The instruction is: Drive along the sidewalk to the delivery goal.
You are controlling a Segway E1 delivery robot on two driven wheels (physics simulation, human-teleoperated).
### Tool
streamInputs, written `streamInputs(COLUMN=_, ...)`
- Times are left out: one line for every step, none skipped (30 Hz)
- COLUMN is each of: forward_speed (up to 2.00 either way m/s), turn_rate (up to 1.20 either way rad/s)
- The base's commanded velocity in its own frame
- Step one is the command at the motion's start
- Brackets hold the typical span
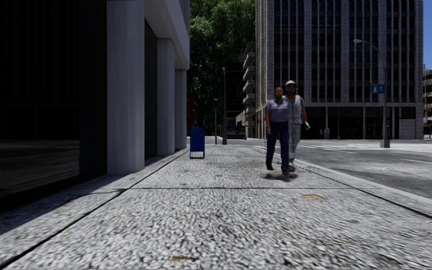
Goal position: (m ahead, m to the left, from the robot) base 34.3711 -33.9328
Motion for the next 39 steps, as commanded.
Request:
streamInputs(forward_speed=2.00, turn_rate=0.00)
streamInputs(forward_speed=2.00, turn_rate=0.00)
streamInputs(forward_speed=2.00, turn_rate=0.00)
streamInputs(forward_speed=2.00, turn_rate=0.00)
streamInputs(forward_speed=2.00, turn_rate=0.00)
streamInputs(forward_speed=2.00, turn_rate=0.00)
streamInputs(forward_speed=2.00, turn_rate=0.00)
streamInputs(forward_speed=2.00, turn_rate=0.00)
streamInputs(forward_speed=2.00, turn_rate=0.00)
streamInputs(forward_speed=2.00, turn_rate=0.00)
streamInputs(forward_speed=2.00, turn_rate=0.00)
streamInputs(forward_speed=2.00, turn_rate=0.00)
streamInputs(forward_speed=2.00, turn_rate=0.00)
streamInputs(forward_speed=2.00, turn_rate=0.00)
streamInputs(forward_speed=2.00, turn_rate=0.00)
streamInputs(forward_speed=2.00, turn_rate=0.00)
streamInputs(forward_speed=2.00, turn_rate=0.00)
streamInputs(forward_speed=2.00, turn_rate=0.00)
streamInputs(forward_speed=2.00, turn_rate=0.00)
streamInputs(forward_speed=2.00, turn_rate=0.00)
streamInputs(forward_speed=2.00, turn_rate=0.00)
streamInputs(forward_speed=2.00, turn_rate=0.00)
streamInputs(forward_speed=2.00, turn_rate=0.00)
streamInputs(forward_speed=2.00, turn_rate=0.00)
streamInputs(forward_speed=2.00, turn_rate=0.00)
streamInputs(forward_speed=2.00, turn_rate=-0.01)
streamInputs(forward_speed=2.00, turn_rate=-0.01)
streamInputs(forward_speed=2.00, turn_rate=-0.20)
streamInputs(forward_speed=2.00, turn_rate=-0.31)
streamInputs(forward_speed=2.00, turn_rate=-0.33)
streamInputs(forward_speed=2.00, turn_rate=-0.33)
streamInputs(forward_speed=2.00, turn_rate=-0.33)
streamInputs(forward_speed=2.00, turn_rate=-0.34)
streamInputs(forward_speed=2.00, turn_rate=-0.34)
streamInputs(forward_speed=2.00, turn_rate=-0.34)
streamInputs(forward_speed=2.00, turn_rate=-0.34)
streamInputs(forward_speed=2.00, turn_rate=-0.34)
streamInputs(forward_speed=2.00, turn_rate=-0.34)
streamInputs(forward_speed=2.00, turn_rate=-0.34)
